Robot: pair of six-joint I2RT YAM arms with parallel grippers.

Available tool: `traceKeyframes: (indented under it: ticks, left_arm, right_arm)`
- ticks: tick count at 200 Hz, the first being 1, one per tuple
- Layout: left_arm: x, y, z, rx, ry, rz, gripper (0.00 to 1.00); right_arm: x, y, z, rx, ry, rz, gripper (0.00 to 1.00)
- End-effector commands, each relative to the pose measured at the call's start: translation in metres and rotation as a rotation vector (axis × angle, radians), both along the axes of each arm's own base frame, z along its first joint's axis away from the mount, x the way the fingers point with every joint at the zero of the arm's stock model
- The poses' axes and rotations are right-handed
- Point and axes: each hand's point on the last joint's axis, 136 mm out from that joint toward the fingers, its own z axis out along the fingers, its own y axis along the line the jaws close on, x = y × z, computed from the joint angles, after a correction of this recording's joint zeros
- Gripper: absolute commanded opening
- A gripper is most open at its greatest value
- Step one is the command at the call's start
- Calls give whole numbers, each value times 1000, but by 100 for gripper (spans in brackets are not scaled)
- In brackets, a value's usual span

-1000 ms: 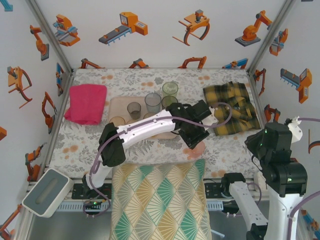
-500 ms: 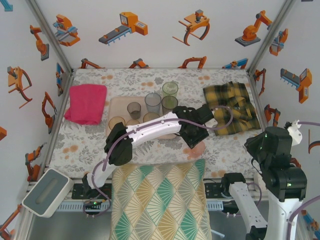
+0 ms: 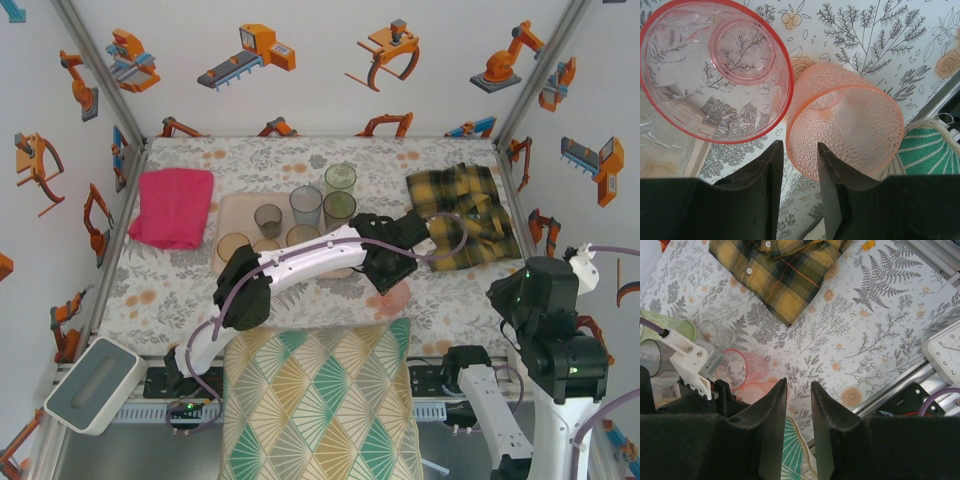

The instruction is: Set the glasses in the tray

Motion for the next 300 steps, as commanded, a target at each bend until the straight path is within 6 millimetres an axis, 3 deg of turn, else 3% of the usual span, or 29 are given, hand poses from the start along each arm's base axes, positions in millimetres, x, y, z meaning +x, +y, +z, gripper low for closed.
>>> traceKeyframes:
  ticks: [1,92,164,227,300]
  left_arm:
    - [-1,4,-8,33,5,16,33]
    - [0,7,-18,63,-5,13,24]
    - [-3,11,-1,47,-11,1,13]
    - [-15,18,35,-11,-3,-57,12]
    - [-22,31,111,-88,-50,-122,12]
  right_arm:
    - [1,0,-1,-3,-10,2,28]
    - [1,0,-4,-3,-12,4,28]
    - [2,0,-5,-1,-16,3,28]
    - [3,0,-7,-4,-12,2,28]
    - [-5,-2,8,-7,-41,-5,28]
